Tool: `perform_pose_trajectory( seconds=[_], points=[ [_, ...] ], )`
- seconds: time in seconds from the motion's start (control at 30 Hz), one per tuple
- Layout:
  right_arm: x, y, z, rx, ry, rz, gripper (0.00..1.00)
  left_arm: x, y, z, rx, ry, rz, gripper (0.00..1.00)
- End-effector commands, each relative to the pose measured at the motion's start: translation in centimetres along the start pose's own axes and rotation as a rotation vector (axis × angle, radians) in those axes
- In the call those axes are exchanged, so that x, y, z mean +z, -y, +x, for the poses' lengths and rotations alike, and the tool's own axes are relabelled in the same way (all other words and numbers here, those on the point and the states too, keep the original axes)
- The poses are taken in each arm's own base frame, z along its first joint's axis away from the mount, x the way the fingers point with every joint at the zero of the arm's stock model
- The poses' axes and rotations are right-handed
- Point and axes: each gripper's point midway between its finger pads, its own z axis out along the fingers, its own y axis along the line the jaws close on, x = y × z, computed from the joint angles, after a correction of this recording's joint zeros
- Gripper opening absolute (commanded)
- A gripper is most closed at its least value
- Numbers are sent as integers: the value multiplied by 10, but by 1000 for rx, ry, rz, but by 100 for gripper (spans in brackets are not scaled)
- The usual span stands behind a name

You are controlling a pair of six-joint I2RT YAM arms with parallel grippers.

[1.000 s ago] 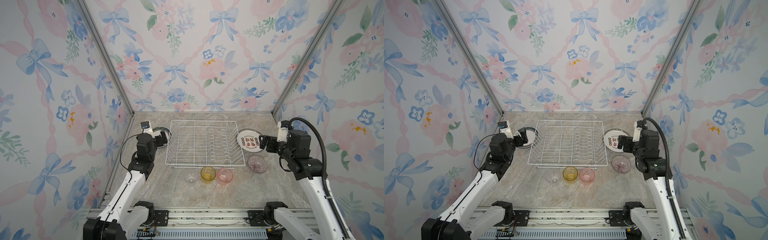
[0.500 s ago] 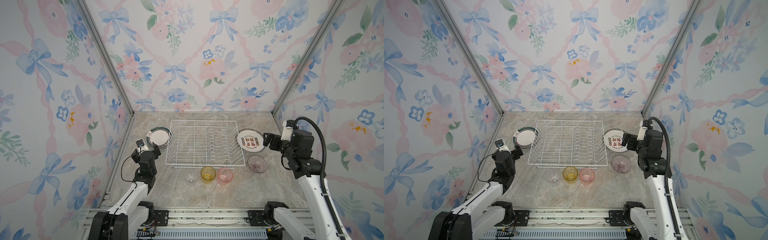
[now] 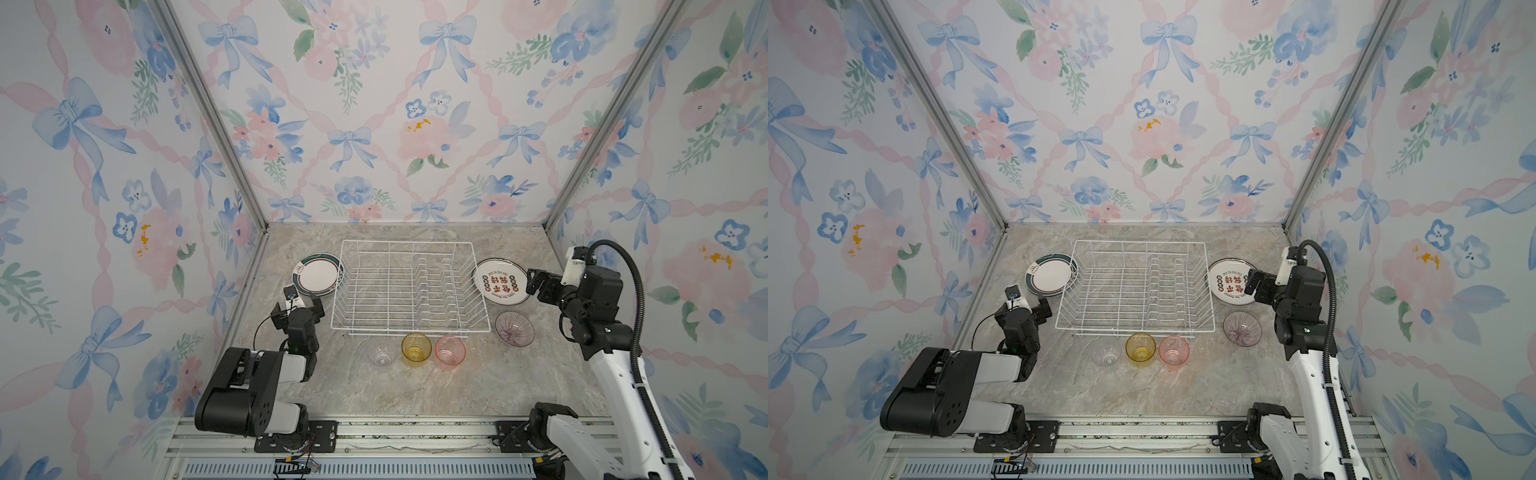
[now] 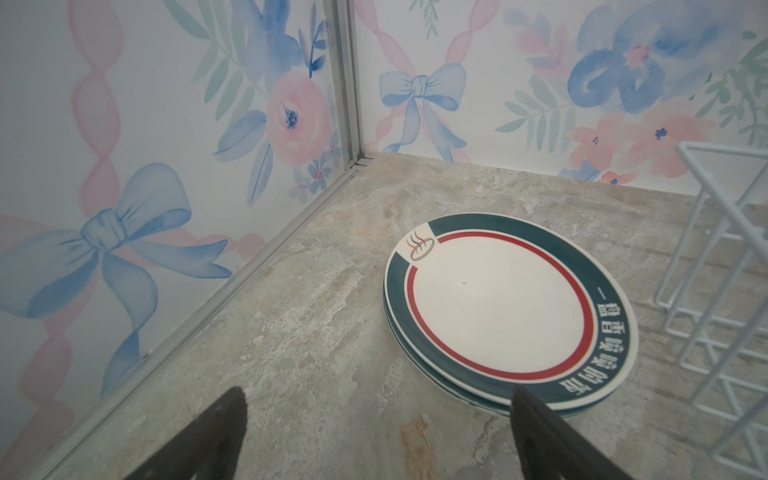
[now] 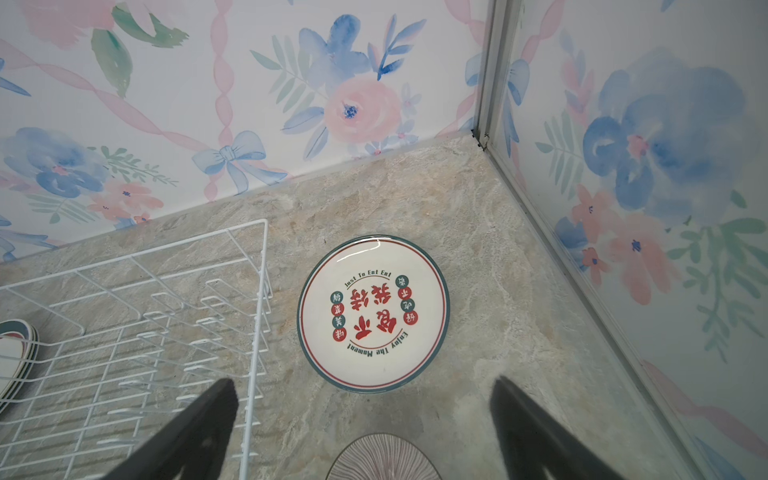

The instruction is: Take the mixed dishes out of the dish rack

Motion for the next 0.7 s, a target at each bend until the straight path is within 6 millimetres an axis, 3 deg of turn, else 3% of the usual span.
perform_pose_trajectory(
  seconds=[0.0,0.1,0.37,0.5,0.67],
  points=[
    [-2,7,-6,9,53,29,97,1,19,-26,39,93,61,98],
    [-2,14,-4,9,87,62,97,3,34,-27,91,117,117,98],
    [14,24,22,-5,127,105,97,-24,39,-26,103,236,197,98],
    [26,20,33,-88,225,130,97,-13,41,-21,93,180,200,98],
    [45,12,53,-126,319,117,97,-14,40,-22,90,183,201,98]
  ],
)
